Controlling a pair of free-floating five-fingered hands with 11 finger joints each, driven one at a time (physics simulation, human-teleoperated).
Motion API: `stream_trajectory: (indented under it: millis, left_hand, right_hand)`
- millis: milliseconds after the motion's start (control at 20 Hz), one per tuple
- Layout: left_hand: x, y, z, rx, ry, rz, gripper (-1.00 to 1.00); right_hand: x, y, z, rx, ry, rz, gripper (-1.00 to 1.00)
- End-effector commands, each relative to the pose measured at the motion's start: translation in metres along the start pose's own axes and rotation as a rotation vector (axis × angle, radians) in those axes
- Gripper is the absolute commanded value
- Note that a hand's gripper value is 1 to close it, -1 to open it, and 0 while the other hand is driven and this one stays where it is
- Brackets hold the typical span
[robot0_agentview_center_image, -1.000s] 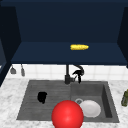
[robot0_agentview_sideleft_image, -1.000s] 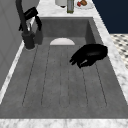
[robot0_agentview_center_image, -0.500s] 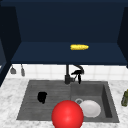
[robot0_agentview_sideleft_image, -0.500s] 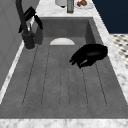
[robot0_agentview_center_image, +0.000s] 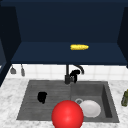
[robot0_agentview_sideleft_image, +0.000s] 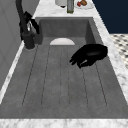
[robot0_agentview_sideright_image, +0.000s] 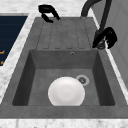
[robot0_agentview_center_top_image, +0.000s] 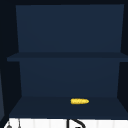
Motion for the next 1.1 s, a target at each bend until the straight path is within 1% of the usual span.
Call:
stream_trajectory:
  millis: [0, 100, 300, 450, 550, 600, 650, 700, 750, 800, 850, 900, 950, 1050]
  left_hand:
    - [0.000, 0.000, 0.000, 0.000, 0.000, 0.000, 0.00]
    - [0.000, 0.000, 0.000, 0.000, 0.000, 0.000, 0.00]
    - [0.000, 0.000, 0.000, 0.000, 0.000, 0.000, 0.00]
    - [0.000, 0.000, 0.000, 0.000, 0.000, 0.000, 0.00]
    - [0.000, 0.000, 0.000, 0.000, 0.000, 0.000, 0.00]
    - [0.000, 0.000, 0.000, 0.000, 0.000, 0.000, 0.00]
    - [0.000, 0.000, 0.000, 0.000, 0.000, 0.000, 0.00]
    - [0.000, 0.000, 0.000, 0.000, 0.000, 0.000, 0.00]
    - [0.000, 0.000, 0.000, 0.000, 0.000, 0.000, 0.00]
    - [0.000, 0.000, 0.000, 0.000, 0.000, 0.000, 0.00]
    - [0.000, 0.000, 0.000, 0.000, 0.000, 0.000, 0.00]
    - [0.000, 0.000, 0.000, 0.000, 0.000, 0.000, 0.00]
    - [0.000, 0.000, 0.000, 0.000, 0.000, 0.000, 0.00]
    - [0.000, 0.000, 0.000, 0.000, 0.000, 0.000, 0.00]
  right_hand:
    - [0.012, 0.012, -0.017, 0.031, 0.001, -0.019, 1.00]
    - [0.015, 0.020, -0.007, -0.011, -0.004, -0.001, 1.00]
    - [0.018, 0.021, 0.003, -0.101, 0.021, 0.022, 1.00]
    - [0.017, 0.013, -0.001, -0.137, 0.053, 0.012, 1.00]
    - [0.024, 0.003, -0.011, -0.122, 0.076, 0.019, 1.00]
    - [0.031, -0.001, -0.011, -0.094, 0.114, 0.047, 1.00]
    - [0.031, -0.002, -0.012, -0.065, 0.167, 0.067, 1.00]
    - [0.029, 0.001, -0.012, -0.056, 0.188, 0.078, 1.00]
    - [0.030, 0.007, -0.012, -0.040, 0.198, 0.070, 1.00]
    - [0.028, 0.007, -0.014, -0.027, 0.190, 0.056, 1.00]
    - [0.026, 0.005, -0.017, -0.047, 0.155, 0.034, 1.00]
    - [0.026, 0.005, -0.017, -0.057, 0.149, 0.029, -1.00]
    - [0.018, 0.000, -0.018, -0.104, 0.136, -0.022, -1.00]
    - [0.020, 0.008, -0.010, -0.125, 0.160, -0.042, -1.00]
